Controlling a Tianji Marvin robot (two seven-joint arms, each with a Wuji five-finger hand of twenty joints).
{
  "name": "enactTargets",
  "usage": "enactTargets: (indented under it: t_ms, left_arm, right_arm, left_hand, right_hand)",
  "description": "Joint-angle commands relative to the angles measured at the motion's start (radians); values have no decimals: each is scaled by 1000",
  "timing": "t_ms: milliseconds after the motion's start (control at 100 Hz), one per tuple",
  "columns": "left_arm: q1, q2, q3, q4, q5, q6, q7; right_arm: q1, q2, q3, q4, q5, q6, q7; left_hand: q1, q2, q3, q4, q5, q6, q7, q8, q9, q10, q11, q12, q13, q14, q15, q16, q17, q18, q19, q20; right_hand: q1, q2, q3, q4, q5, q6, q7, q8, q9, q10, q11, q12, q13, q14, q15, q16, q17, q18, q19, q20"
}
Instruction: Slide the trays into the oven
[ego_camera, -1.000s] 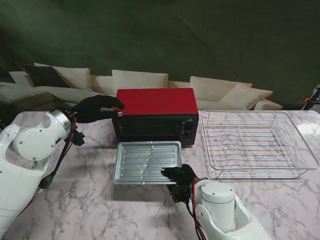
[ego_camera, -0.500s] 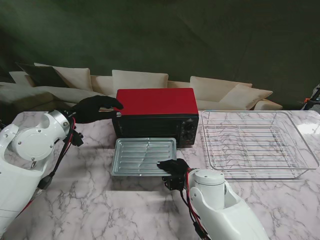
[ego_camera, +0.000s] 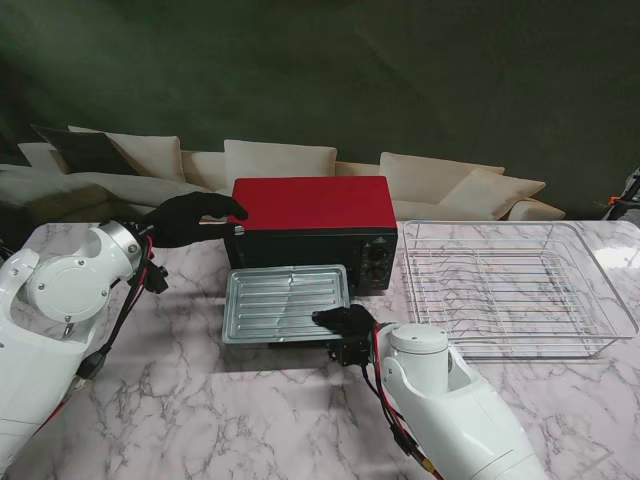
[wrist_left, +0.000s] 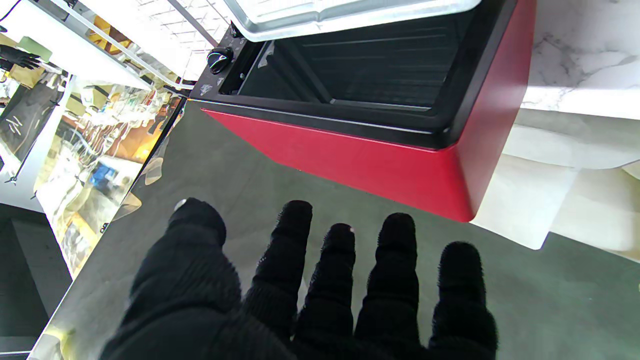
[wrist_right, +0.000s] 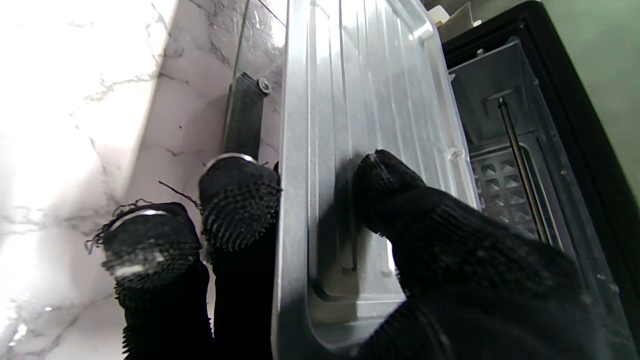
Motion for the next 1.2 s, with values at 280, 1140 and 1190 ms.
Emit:
enactTargets:
  t_ms: [280,1140,1190]
  left_arm:
    - [-2,-1,14,7,2,6,-11]
    - [-3,1,11,5,4,3,-21]
    - [-4,1,11,6,4,3,-22]
  right_arm:
    - [68,-13,3,86,27,-19,13]
    - [79,26,35,129,-29,-4,158]
    - [86,24,35,138,-26,-8,155]
  left_hand:
    - [16,37,-24,-10,19,-22,7,9,-3,-12,-4,-7,-9,-12,-13,-4,-20,-13,-13,10]
    - [15,37,-24,-10,20,-21,7,9,0,-11,-4,-6,-8,-14,-13,-3,-21,-13,-15,12]
    - [15,37,-24,-10,19,-22,7,9,-1,-10,-4,-6,-8,-13,-13,-4,-21,-13,-15,12]
  right_hand:
    - [79,102,91,35,110,-158,77,78,31,-9,93,47,54,-37,58,34,14,25,59,37]
    - [80,108,83,35,111,-153,64,91,28,-8,90,73,53,-36,69,37,6,23,69,52]
    - [80,108,82,35,111,-153,63,92,28,-8,90,73,53,-36,69,37,6,23,69,52]
